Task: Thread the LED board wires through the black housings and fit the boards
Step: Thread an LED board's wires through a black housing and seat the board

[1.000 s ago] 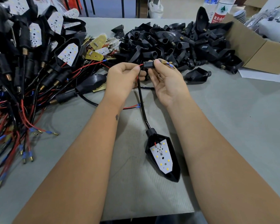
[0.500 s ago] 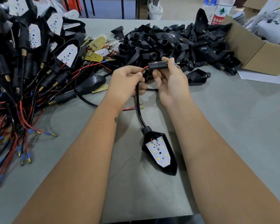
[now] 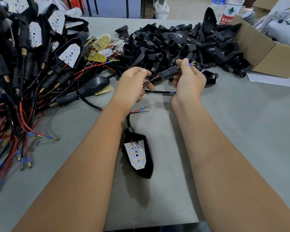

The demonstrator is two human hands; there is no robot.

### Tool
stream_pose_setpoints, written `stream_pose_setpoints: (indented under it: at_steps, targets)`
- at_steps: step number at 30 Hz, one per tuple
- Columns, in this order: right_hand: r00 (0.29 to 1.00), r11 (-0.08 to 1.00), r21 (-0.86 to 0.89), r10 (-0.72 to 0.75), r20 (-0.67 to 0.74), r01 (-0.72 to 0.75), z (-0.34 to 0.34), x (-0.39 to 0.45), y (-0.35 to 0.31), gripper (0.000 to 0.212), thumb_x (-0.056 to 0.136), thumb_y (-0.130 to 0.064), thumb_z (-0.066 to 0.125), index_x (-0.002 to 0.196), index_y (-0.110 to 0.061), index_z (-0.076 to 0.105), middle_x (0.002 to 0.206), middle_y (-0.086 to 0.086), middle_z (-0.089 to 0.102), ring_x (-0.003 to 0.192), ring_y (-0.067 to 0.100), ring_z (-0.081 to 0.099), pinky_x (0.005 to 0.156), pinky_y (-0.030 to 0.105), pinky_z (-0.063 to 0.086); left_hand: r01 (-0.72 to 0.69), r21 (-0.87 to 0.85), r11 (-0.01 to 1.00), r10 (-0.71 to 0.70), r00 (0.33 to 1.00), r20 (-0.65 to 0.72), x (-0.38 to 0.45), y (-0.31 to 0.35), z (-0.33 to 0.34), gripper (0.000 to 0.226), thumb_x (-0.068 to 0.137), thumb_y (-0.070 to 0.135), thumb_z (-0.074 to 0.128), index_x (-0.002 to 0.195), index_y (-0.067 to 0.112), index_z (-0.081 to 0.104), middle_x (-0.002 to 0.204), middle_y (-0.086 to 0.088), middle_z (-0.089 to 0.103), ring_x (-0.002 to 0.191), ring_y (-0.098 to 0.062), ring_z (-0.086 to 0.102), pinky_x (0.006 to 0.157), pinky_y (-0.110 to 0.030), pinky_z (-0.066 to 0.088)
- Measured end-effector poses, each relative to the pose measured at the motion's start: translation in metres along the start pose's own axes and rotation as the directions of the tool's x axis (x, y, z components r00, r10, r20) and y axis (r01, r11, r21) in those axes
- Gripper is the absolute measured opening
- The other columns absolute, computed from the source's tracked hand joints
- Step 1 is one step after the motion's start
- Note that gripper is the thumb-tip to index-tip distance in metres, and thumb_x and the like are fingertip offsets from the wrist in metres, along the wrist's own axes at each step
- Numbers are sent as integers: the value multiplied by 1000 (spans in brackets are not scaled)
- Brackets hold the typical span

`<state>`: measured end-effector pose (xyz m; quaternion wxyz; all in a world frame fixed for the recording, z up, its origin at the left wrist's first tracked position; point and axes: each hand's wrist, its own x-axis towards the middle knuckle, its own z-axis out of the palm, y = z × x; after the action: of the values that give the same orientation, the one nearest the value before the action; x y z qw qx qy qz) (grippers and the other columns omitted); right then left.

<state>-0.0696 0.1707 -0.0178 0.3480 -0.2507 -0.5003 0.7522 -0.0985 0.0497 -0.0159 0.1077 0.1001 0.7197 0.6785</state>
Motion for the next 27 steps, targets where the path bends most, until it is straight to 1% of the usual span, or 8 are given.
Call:
stream_pose_setpoints:
  at_steps: [4,7,10,13,17,19,21,27]
  targets:
    - [997,997,-32,-67,44,68,2,-1,-2,26,101,-21,51,83,-10,67,58,-1,58,46,10,51,45,21,39,8,-5,1000,-8,1000,14,1,-1,0,25,101,20,36,97,16,60,54,1,63,40,-8,29,40,-18,23]
    - [991,990,-85,-110,82,117,3,-3,0,27,104,-22,44,88,-10,62,62,5,64,46,13,54,42,21,39,18,14,1000,-19,1000,20,2,-1,1,28,102,26,35,101,15,61,60,-5,67,40,-9,27,40,-18,22]
    - [988,992,-90,-73,135,85,3,-3,-1,28,105,-24,40,94,-8,60,66,5,66,47,14,56,43,22,40,41,2,999,-41,999,33,1,1,1,33,103,30,33,100,15,62,62,-10,67,41,-10,23,41,-19,20]
    - [961,997,-75,9,276,12,4,-5,-3,22,101,-22,48,89,-8,62,71,4,64,51,14,55,46,22,42,46,-45,998,-43,998,51,-1,2,0,38,105,35,29,96,16,61,64,-14,67,42,-11,22,41,-20,18]
    - [896,960,-260,25,444,102,6,-10,1,10,93,-14,62,84,-10,63,78,8,64,69,21,57,57,30,45,27,-83,996,-24,999,41,-2,1,0,47,105,45,23,99,18,61,68,-18,66,37,-9,25,39,-16,20]
    - [892,953,-274,10,452,129,6,-12,2,4,91,-12,64,88,-10,65,76,5,64,68,17,57,58,28,46,14,-74,997,-13,1000,13,0,-1,0,52,105,49,21,100,14,59,67,-18,60,34,-8,26,38,-16,21]
    - [897,965,-236,5,443,111,6,-13,0,3,90,-11,65,90,-8,66,72,3,66,64,15,57,59,26,49,7,-61,998,-8,1000,-6,3,-4,0,54,104,52,19,103,12,56,80,-18,52,35,-8,26,38,-17,21]
    - [903,954,-278,19,430,113,8,-14,-1,8,90,-16,67,90,-8,65,79,9,64,66,15,54,56,20,45,-45,-119,992,45,999,-5,5,-8,0,48,101,58,15,120,32,50,98,-10,51,38,-3,32,37,-15,26]
